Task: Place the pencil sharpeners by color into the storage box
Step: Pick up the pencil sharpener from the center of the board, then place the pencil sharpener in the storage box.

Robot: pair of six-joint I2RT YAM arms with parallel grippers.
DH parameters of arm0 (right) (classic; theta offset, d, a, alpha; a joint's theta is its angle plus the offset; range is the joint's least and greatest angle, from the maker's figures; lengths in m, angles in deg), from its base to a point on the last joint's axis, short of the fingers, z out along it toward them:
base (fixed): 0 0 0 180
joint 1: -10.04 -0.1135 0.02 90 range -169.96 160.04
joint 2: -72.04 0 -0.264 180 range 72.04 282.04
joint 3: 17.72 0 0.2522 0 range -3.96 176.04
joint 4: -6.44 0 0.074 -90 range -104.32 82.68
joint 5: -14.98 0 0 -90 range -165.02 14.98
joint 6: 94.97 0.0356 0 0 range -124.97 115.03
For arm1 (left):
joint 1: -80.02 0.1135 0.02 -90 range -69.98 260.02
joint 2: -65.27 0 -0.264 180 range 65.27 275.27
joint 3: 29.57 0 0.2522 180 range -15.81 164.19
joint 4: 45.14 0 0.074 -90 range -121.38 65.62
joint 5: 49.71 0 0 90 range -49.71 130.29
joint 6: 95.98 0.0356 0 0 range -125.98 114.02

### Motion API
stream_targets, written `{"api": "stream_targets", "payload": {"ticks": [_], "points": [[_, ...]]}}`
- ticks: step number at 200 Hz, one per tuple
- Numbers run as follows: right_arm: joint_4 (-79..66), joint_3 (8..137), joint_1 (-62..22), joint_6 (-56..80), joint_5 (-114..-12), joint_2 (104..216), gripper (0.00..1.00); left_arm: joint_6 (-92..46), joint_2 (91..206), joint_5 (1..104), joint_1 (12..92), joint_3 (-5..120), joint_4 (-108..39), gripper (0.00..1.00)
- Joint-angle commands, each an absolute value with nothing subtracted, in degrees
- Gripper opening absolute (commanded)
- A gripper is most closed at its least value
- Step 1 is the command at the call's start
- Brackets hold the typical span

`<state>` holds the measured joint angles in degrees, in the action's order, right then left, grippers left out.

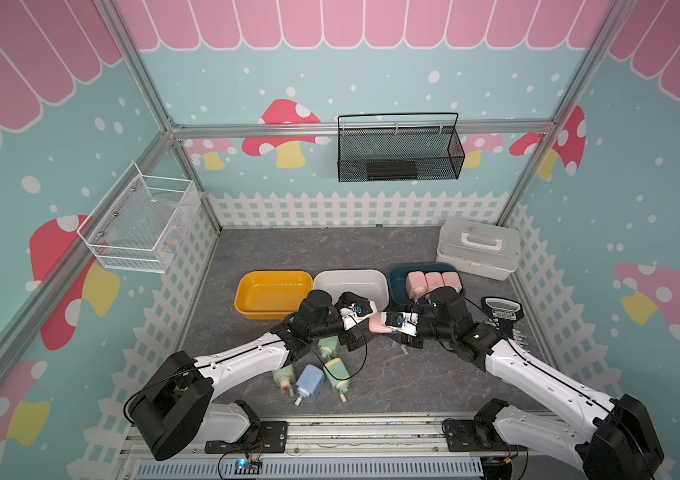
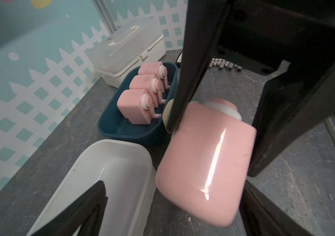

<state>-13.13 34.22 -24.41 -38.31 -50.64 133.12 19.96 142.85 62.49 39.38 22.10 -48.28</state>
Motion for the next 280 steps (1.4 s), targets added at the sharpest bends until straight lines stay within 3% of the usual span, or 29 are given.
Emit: {"api": "stream_targets", "payload": {"ticks": [1, 83, 113, 154, 198, 225, 250, 266, 280], "points": [[-10.09, 32.04, -23.92, -33.78, -53.71, 131.42, 0.0, 14.03, 143.87, 56.36, 40.03, 22.71, -52.95, 0.99], [5.82, 31.18, -22.67, -12.22, -75.6, 133.53, 0.0, 6.64, 144.83, 46.43, 40.08, 23.51, -56.91, 0.99], [6.92, 32.69, -22.71, -6.49, -76.77, 137.44, 0.0, 3.48, 144.91, 38.56, 40.36, 22.31, -60.9, 0.99], [6.75, 35.93, -22.74, 3.96, -89.33, 144.21, 0.0, -2.33, 145.32, 32.57, 41.15, 28.72, -48.85, 0.99], [8.02, 40.56, -22.74, 8.11, -94.87, 150.24, 0.0, -3.31, 145.18, 30.78, 41.08, 28.14, -50.53, 0.99], [8.55, 42.59, -22.7, 9.78, -98.96, 154.13, 0.0, -9.92, 145.32, 23.2, 41.15, 28.47, -49.9, 0.99], [10.59, 43.85, -22.73, 9.88, -99.6, 157.29, 0.0, -12.75, 145.96, 24.18, 41.35, 30.29, -45.4, 0.99], [12.55, 44.36, -22.74, 10.1, -99.62, 159.0, 0.0, -11.12, 146.88, 31.04, 41.54, 31.13, -43.17, 0.99], [13.21, 45.11, -22.72, 10.34, -100.86, 160.67, 0.0, -13.65, 148.87, 28.83, 41.65, 34.03, -39.0, 0.99]]}}
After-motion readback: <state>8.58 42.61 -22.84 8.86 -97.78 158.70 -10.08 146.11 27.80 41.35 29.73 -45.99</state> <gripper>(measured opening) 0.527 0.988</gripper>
